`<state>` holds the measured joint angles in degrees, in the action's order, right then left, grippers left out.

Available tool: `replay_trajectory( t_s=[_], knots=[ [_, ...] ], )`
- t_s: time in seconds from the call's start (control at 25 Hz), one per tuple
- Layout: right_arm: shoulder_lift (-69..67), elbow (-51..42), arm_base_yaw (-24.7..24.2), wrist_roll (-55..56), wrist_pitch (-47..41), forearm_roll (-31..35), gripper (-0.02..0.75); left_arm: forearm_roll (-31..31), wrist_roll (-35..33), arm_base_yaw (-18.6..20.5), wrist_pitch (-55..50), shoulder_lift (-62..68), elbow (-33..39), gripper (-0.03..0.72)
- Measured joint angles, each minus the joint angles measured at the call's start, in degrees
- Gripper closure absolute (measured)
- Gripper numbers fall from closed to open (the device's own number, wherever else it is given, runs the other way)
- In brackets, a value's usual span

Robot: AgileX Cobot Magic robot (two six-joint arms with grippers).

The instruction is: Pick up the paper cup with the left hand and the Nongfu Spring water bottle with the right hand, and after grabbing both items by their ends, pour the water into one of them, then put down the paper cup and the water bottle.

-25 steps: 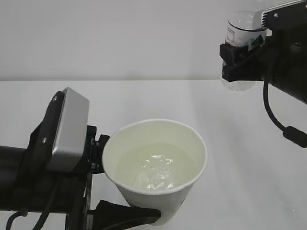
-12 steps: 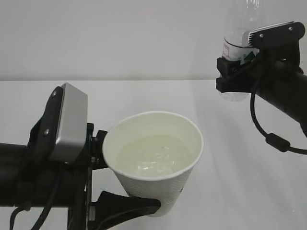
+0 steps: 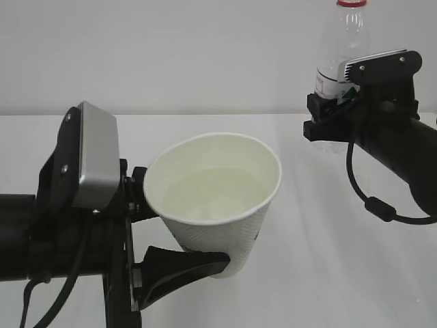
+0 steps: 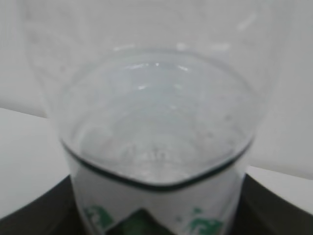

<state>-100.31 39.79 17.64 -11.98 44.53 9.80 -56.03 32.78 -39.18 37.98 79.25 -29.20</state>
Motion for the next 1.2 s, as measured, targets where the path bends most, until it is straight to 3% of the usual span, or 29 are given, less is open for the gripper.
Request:
replay_trajectory(
  t_s=[0.88, 1.2],
  knots=[
    [-9.99, 0.26, 0.00, -0.28, 12.59, 1.29, 0.269, 22.98, -17.45, 0.00, 7.74, 10.19, 0.00, 0.200],
    [-11.41, 0.43, 0.00, -0.50, 14.46, 1.73, 0.269, 26.39, -19.41, 0.00, 9.22, 10.25, 0.00, 0.200]
  ],
)
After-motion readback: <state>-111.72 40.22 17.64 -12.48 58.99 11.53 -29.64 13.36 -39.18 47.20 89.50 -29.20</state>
